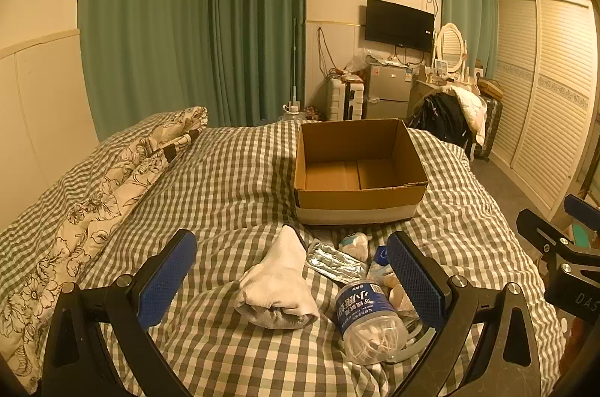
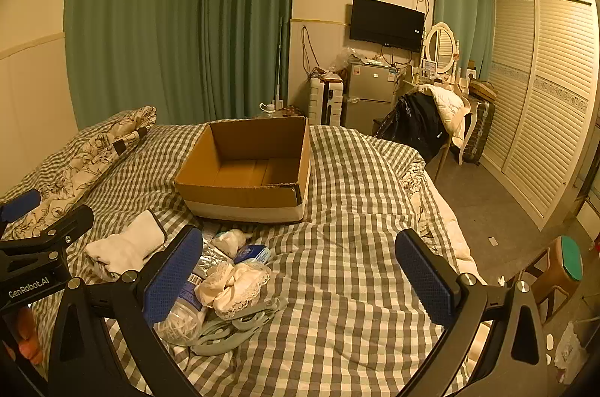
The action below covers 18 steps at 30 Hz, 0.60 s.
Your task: Organize objects
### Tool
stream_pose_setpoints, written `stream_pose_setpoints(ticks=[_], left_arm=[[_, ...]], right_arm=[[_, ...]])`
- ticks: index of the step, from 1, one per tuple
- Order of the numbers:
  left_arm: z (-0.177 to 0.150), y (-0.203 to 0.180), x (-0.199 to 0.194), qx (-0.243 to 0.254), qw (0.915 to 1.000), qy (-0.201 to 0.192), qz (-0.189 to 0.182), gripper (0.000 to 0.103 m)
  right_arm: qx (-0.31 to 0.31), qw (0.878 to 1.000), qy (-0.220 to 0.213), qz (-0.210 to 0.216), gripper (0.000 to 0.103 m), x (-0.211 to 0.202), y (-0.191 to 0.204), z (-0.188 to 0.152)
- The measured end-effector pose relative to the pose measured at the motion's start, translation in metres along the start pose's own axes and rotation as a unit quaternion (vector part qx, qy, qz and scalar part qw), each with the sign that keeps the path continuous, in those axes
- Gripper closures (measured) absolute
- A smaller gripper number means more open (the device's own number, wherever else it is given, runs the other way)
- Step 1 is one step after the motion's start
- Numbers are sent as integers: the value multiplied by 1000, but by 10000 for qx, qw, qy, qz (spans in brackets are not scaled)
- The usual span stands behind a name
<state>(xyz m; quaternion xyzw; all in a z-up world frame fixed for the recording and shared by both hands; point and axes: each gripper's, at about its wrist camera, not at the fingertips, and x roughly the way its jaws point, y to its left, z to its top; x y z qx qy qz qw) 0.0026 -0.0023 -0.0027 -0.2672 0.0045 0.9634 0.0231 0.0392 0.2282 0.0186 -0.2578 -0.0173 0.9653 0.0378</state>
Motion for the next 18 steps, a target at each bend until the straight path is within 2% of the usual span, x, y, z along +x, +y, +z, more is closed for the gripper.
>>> stream_pose_setpoints(ticks=[18], left_arm=[[5,4,-9,-39,10000,-55,-11,0]], right_arm=[[-96,9998,-78,184,0,-12,9,9]])
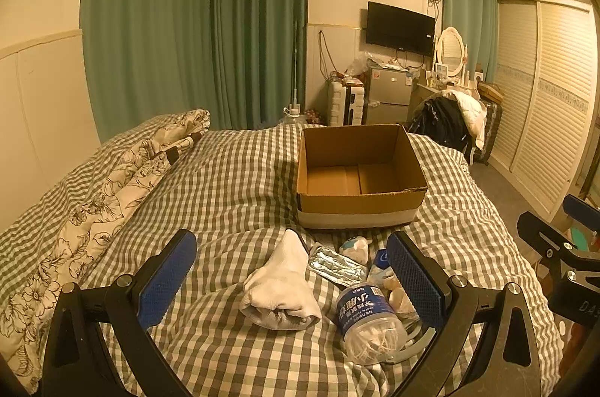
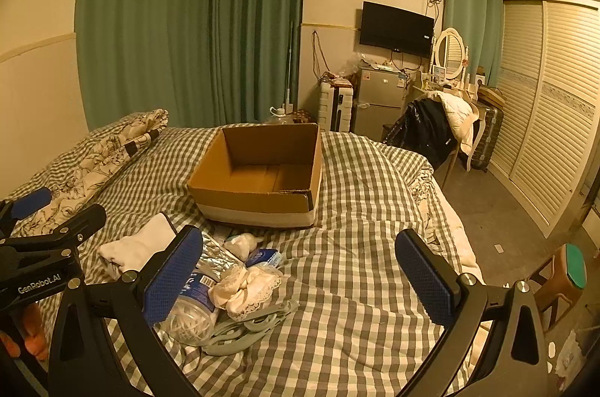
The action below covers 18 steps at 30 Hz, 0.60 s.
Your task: Organize objects
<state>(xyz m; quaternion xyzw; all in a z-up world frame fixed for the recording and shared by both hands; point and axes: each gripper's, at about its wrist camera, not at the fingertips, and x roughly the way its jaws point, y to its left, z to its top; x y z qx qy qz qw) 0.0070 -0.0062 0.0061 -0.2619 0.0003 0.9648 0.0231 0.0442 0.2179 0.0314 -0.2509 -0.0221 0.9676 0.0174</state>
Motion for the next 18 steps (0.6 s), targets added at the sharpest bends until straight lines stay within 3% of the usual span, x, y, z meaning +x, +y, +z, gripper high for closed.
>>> stream_pose_setpoints(ticks=[18], left_arm=[[2,1,-2,45,10000,21,11,0]], right_arm=[[-27,9999,-3,111,0,-6,2,1]])
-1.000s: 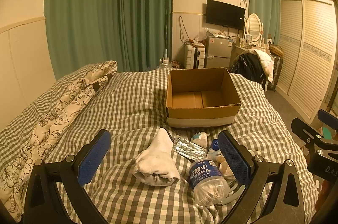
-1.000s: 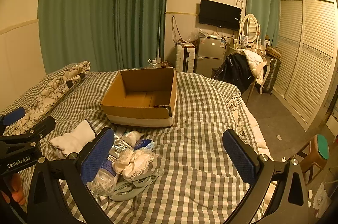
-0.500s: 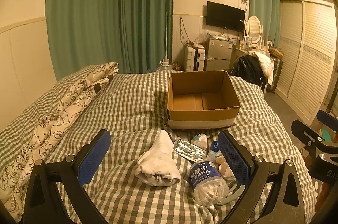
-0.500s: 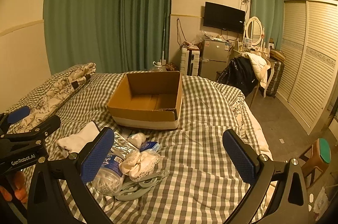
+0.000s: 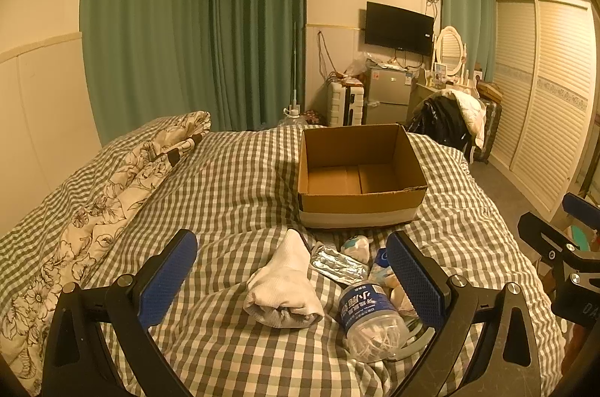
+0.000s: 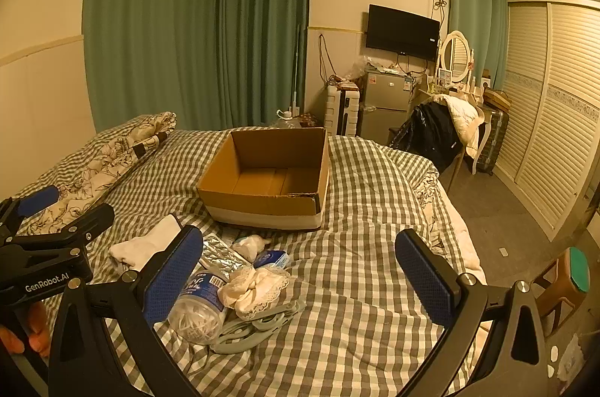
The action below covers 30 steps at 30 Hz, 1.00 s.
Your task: Organize objects
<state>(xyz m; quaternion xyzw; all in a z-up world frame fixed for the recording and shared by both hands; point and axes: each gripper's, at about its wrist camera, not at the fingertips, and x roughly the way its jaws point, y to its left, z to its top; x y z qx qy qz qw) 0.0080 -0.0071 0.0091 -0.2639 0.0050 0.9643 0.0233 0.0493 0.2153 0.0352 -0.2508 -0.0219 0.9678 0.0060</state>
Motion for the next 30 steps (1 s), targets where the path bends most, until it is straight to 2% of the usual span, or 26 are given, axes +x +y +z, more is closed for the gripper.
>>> stream_pose_setpoints(ticks=[8,16,24,27,30], left_arm=[[-7,6,10,28,9999,121,38,4],[-24,8,41,69,9983,585,-18,9],[-55,7,101,197,9915,1284,65,24],[-60,8,114,130,9904,1376,-78,25],[-62,5,118,237,9895,1411,-223,33]], right_arm=[[-16,9999,126,63,0,8,4,-6],[-5,9993,362,101,0,28,3,-18],[-42,9972,733,108,0,64,5,-34],[-45,9959,898,92,0,81,3,-40],[-66,9936,1115,140,0,99,4,-45]])
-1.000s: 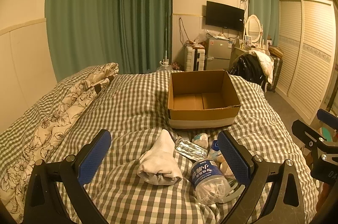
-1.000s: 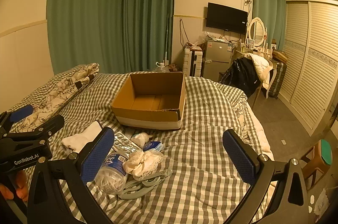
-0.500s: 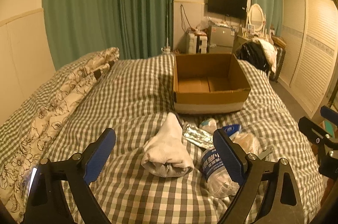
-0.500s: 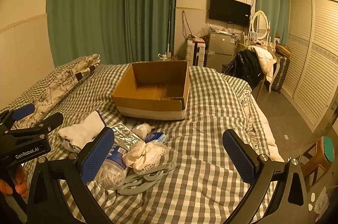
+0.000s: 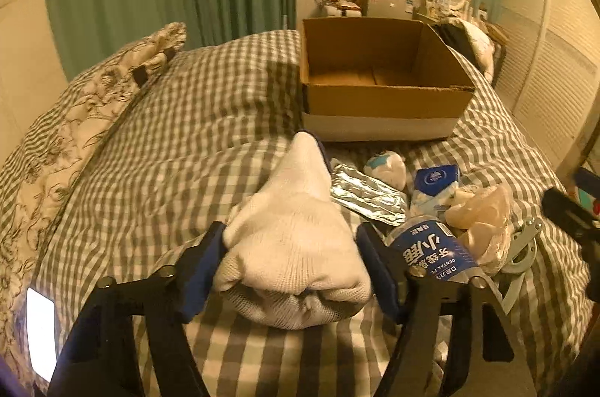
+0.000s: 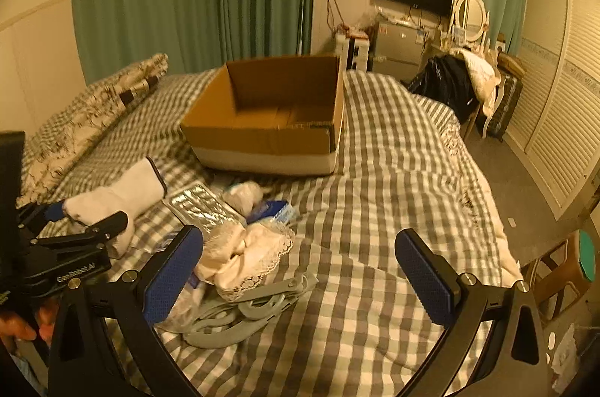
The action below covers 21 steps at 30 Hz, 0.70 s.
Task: Organize objects
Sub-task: 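Grasp the white rolled sock with the left gripper while the right gripper grasps the white lace cloth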
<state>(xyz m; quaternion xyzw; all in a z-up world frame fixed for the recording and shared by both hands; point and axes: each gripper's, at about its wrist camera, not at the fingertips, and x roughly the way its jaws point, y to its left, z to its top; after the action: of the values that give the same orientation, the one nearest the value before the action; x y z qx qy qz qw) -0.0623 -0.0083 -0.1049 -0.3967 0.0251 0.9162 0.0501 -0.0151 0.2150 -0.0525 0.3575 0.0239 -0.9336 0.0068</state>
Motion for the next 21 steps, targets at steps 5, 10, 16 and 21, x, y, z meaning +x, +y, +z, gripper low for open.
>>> stream_pose_setpoints(ticks=[5,10,16,21], left_arm=[[1,5,3,-15,9998,25,-174,44],[4,9,-2,-78,9995,19,-294,50],[5,7,-16,-130,9988,-38,-472,54],[8,4,-36,-134,9981,-195,-571,55]], right_arm=[[-189,9990,337,206,5,33,13,3],[-294,9956,731,504,33,60,24,1],[-459,9930,752,792,88,56,30,-4],[-489,9942,470,836,98,29,26,2]])
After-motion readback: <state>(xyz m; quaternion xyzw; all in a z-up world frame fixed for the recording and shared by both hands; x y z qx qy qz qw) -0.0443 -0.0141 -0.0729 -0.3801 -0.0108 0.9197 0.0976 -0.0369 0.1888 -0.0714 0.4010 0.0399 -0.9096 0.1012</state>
